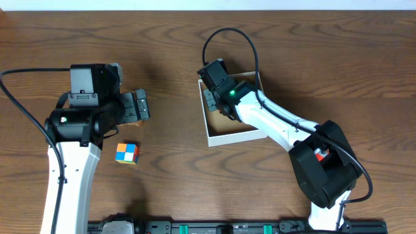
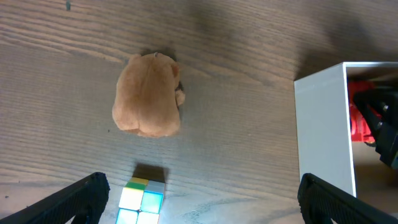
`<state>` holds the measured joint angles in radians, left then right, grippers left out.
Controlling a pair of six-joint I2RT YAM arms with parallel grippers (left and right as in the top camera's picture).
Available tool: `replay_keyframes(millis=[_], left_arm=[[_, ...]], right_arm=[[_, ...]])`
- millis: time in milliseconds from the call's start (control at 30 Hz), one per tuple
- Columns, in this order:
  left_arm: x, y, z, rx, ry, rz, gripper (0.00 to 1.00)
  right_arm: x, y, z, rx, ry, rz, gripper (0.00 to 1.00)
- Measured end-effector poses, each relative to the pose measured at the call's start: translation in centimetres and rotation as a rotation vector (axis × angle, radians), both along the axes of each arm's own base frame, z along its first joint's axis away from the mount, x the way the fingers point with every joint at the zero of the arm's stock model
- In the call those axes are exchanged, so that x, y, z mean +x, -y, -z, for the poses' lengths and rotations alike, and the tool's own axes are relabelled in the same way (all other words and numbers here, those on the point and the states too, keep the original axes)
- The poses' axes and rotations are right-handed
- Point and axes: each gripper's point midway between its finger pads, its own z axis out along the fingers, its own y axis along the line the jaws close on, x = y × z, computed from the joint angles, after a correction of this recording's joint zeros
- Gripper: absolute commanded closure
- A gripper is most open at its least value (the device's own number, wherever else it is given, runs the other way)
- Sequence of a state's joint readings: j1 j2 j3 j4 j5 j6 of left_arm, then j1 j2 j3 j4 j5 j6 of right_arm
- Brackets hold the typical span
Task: Pack container
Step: 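Lower red truck beside yellow truck and push it into place, then open right gripper and withdraw right arm from the box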
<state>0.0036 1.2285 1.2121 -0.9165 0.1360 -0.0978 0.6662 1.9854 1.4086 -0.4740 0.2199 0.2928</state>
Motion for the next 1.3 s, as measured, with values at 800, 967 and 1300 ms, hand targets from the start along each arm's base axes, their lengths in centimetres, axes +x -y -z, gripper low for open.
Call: replay_keyframes(millis=[800, 967, 1300], left_arm=[[0.0, 0.0, 0.0, 0.0, 0.0, 0.0, 0.02], [0.0, 0.0, 0.0, 0.0, 0.0, 0.0, 0.02], [0.0, 0.0, 0.0, 0.0, 0.0, 0.0, 0.02]], right_arm=[[-0.5, 0.9, 0.4, -0.012, -0.029, 0.058, 0.98], [-0.5, 0.9, 0.4, -0.007, -0.029, 0.074, 0.89], [0.3, -0.5, -0.3, 0.041, 0.011, 0.024, 0.76]])
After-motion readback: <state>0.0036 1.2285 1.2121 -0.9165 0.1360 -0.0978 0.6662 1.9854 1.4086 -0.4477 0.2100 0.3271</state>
